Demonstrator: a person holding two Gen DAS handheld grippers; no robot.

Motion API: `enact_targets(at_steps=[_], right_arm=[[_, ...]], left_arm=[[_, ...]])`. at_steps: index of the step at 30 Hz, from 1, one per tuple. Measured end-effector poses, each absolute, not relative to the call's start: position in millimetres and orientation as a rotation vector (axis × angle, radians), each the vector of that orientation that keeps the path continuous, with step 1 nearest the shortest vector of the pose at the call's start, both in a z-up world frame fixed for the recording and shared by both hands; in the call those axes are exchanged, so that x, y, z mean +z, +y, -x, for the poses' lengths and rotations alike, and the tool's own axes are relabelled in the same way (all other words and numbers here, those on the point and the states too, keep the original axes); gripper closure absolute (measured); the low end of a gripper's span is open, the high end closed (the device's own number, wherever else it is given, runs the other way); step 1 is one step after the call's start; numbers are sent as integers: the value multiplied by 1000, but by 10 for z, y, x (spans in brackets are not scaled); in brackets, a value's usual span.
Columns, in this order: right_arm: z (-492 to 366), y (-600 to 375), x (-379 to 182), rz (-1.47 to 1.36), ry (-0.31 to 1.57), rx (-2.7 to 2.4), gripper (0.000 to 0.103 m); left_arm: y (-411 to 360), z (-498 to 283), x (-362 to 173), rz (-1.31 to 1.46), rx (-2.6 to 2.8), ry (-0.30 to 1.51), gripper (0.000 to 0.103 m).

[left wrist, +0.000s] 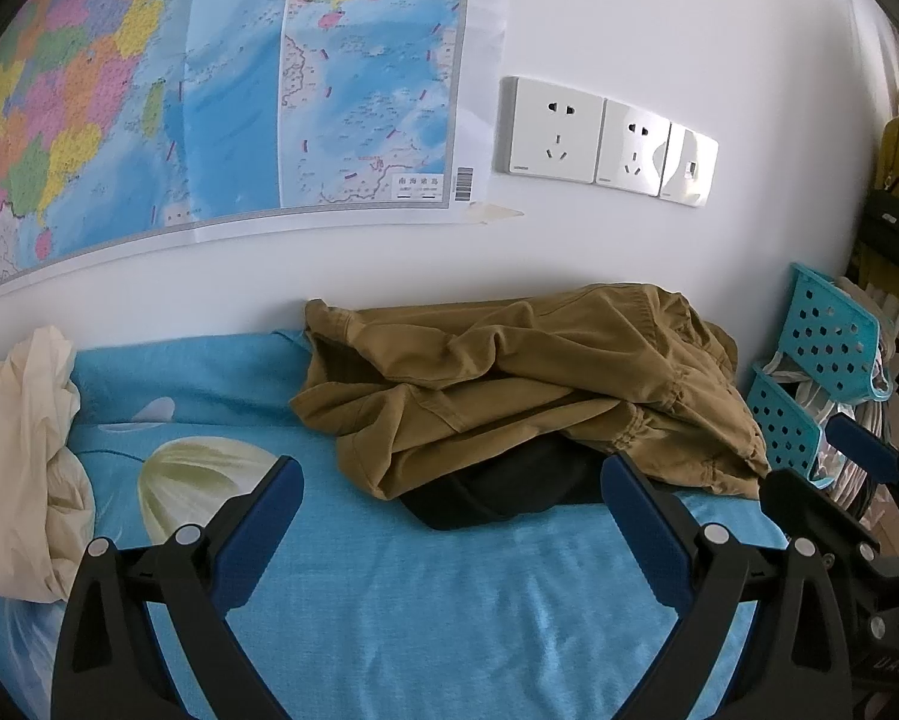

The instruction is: Fold large clothes

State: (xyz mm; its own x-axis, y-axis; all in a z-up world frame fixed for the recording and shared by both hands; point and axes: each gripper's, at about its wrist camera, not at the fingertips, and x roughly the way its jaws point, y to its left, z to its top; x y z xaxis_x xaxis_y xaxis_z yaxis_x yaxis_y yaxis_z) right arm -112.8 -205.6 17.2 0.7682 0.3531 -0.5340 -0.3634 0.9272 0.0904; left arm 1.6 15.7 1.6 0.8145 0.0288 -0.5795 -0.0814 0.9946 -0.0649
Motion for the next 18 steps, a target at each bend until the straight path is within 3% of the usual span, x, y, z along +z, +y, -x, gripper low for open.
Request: enact_targets(at_steps=[18], right_arm=[[1093, -1972, 162, 41, 575, 396, 5]], left_arm=[[195, -33, -1, 96, 64, 627, 7]])
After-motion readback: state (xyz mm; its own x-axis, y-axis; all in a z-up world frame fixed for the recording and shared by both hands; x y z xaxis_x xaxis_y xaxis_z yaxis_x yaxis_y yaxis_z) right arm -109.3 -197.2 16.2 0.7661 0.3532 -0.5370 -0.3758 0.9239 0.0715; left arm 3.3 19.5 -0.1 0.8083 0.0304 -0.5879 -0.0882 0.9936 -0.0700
